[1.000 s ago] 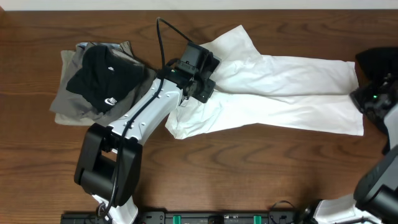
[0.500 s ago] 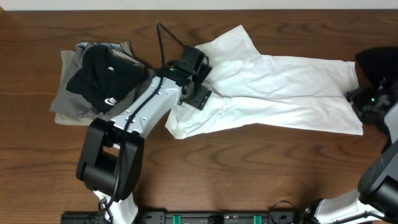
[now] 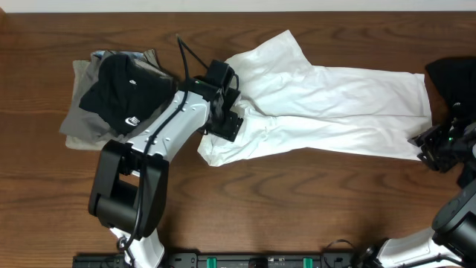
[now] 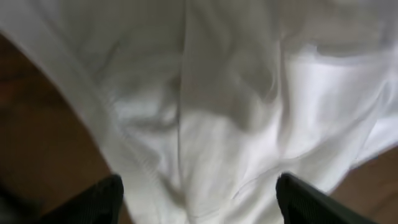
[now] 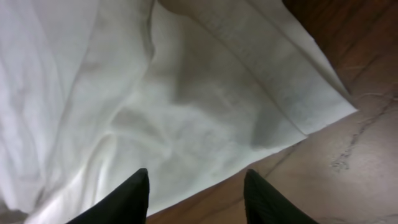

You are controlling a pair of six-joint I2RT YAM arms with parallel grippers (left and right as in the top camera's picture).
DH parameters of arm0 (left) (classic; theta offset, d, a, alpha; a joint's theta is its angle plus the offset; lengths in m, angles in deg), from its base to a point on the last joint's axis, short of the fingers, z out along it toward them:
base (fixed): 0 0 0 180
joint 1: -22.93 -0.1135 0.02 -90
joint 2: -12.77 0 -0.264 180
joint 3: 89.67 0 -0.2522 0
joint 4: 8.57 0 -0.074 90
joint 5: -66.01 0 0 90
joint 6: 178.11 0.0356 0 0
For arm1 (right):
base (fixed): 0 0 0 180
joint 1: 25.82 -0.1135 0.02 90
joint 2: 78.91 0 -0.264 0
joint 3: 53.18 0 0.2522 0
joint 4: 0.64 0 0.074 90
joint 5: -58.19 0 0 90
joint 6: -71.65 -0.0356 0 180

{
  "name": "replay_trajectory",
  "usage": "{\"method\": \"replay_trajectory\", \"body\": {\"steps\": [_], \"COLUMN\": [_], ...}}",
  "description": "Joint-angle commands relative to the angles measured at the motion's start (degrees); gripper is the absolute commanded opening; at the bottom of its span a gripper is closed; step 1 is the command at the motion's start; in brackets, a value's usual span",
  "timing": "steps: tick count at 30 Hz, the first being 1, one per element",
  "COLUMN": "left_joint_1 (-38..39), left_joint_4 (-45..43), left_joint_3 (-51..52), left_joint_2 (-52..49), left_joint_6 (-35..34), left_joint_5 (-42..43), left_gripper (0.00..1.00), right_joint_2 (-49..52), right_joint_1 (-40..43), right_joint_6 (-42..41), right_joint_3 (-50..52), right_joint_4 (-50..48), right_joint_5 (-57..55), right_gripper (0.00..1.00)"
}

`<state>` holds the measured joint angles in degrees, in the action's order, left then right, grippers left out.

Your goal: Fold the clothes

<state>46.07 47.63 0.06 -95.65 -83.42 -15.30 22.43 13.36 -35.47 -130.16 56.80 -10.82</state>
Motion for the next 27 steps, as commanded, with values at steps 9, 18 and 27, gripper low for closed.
{"method": "replay_trajectory", "body": {"steps": [9, 18, 27], "left_joint_1": [-0.2, -0.17, -0.2], "left_joint_4": [-11.34, -13.49, -15.26], "left_joint_3": [0.46, 0.46, -0.46], "left_joint_2": [-1.55, -6.67, -6.67], "left_joint_6": [-0.22, 1.31, 4.68], "left_joint_5": [7.13, 11.26, 6.8], "left_gripper": [0.6, 0.53, 0.06], "right_joint_2": [-0.57, -0.57, -0.57], "right_joint_1": [-2.4, -2.4, -2.4], "right_joint_6": [1.31, 1.31, 1.33], "right_joint_3": [0.02, 0.02, 0.02], "right_joint_4": [-0.39, -0.79, -0.76], "right_joint_5": [-0.63, -0.63, -0.63], "right_gripper": [0.45, 0.45, 0.45]}}
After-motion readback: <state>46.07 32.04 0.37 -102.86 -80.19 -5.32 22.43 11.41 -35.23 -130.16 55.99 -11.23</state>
